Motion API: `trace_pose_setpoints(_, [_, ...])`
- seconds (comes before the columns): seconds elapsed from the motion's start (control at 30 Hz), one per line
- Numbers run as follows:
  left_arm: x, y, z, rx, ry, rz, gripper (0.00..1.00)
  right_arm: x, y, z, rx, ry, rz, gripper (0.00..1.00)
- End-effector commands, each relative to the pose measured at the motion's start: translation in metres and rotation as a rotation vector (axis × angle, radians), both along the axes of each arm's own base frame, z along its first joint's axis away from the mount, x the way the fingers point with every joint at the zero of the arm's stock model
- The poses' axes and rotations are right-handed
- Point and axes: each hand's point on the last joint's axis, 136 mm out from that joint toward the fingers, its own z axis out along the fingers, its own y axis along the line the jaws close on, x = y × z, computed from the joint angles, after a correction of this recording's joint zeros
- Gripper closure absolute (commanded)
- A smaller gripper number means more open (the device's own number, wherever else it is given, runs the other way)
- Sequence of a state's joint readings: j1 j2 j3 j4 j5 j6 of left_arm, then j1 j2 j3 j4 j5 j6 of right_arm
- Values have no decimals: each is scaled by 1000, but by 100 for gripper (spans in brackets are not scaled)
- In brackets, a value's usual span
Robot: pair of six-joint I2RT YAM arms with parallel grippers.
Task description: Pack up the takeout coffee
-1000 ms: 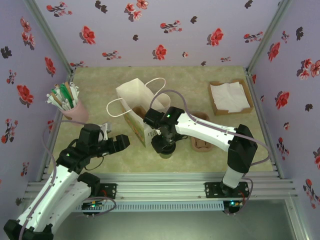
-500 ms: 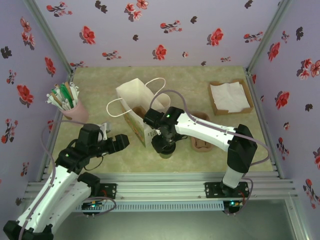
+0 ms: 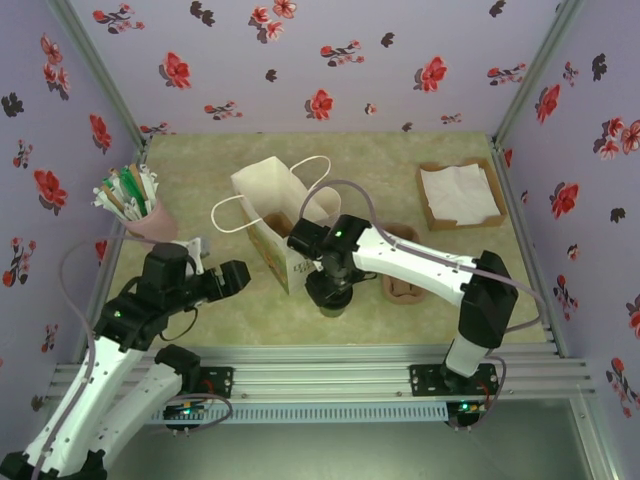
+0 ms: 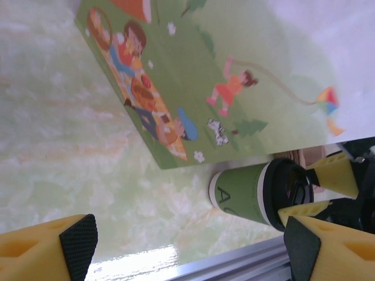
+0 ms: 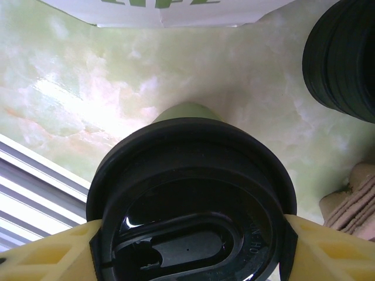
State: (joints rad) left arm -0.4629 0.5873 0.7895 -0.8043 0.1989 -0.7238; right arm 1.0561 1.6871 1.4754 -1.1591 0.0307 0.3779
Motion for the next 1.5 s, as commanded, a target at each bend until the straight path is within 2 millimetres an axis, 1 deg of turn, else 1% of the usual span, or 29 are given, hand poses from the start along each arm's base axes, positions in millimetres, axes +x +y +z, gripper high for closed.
trace_pose_setpoints(0.0, [7, 14, 26, 89, -79, 31, 14, -8, -16, 26, 24, -37, -22, 33])
trace_pose_setpoints(0.1, [20, 19, 53, 139, -137, 47, 13, -13, -22, 40, 58, -47, -28, 34])
trace_pose_setpoints(0.17, [31, 19, 75, 157, -183, 53, 13, -16, -26, 49, 78, -55, -30, 34])
trace_pose_setpoints(0.27, [53, 18, 112, 183, -238, 63, 12, -20, -35, 65, 101, -72, -39, 34])
trace_pose_setpoints(0.43, [105, 16, 171, 184, -304, 90, 11, -27, -45, 94, 160, -97, -48, 34])
trace_pose_setpoints(0.5, [127, 20, 187, 176, -318, 115, 11, -29, -49, 105, 182, -108, -49, 34])
trace_pose_setpoints(0.57, [153, 26, 192, 165, -304, 142, 11, -31, -54, 117, 206, -123, -54, 35])
trace_pose_setpoints(0.6, [167, 32, 190, 157, -286, 160, 12, -32, -56, 125, 219, -132, -55, 34])
trace_pose_setpoints(0.67, [194, 44, 180, 146, -248, 196, 14, -34, -61, 138, 243, -152, -57, 34])
trace_pose_setpoints(0.73, [222, 55, 161, 127, -198, 225, 19, -33, -64, 154, 268, -177, -59, 35])
trace_pose_setpoints(0.83, [255, 64, 128, 107, -123, 242, 25, -29, -67, 174, 285, -216, -57, 35])
trace_pose_setpoints(0.93, [280, 60, 93, 98, -50, 224, 28, -25, -65, 195, 305, -253, -51, 35])
trace_pose_setpoints(1.0, [291, 53, 69, 84, -3, 201, 31, -21, -63, 206, 317, -276, -42, 35])
trace_pose_setpoints(1.1, [300, 42, 41, 89, 47, 174, 32, -15, -55, 223, 336, -307, -28, 35])
trace_pose_setpoints(1.23, [305, 27, 17, 99, 90, 125, 34, -6, -40, 243, 362, -341, -1, 35])
trace_pose_setpoints(1.37, [299, 18, -4, 95, 126, 97, 35, 3, -25, 259, 393, -371, 25, 35])
trace_pose_setpoints(1.47, [290, 11, -18, 83, 145, 76, 35, 8, -15, 270, 422, -391, 43, 35])
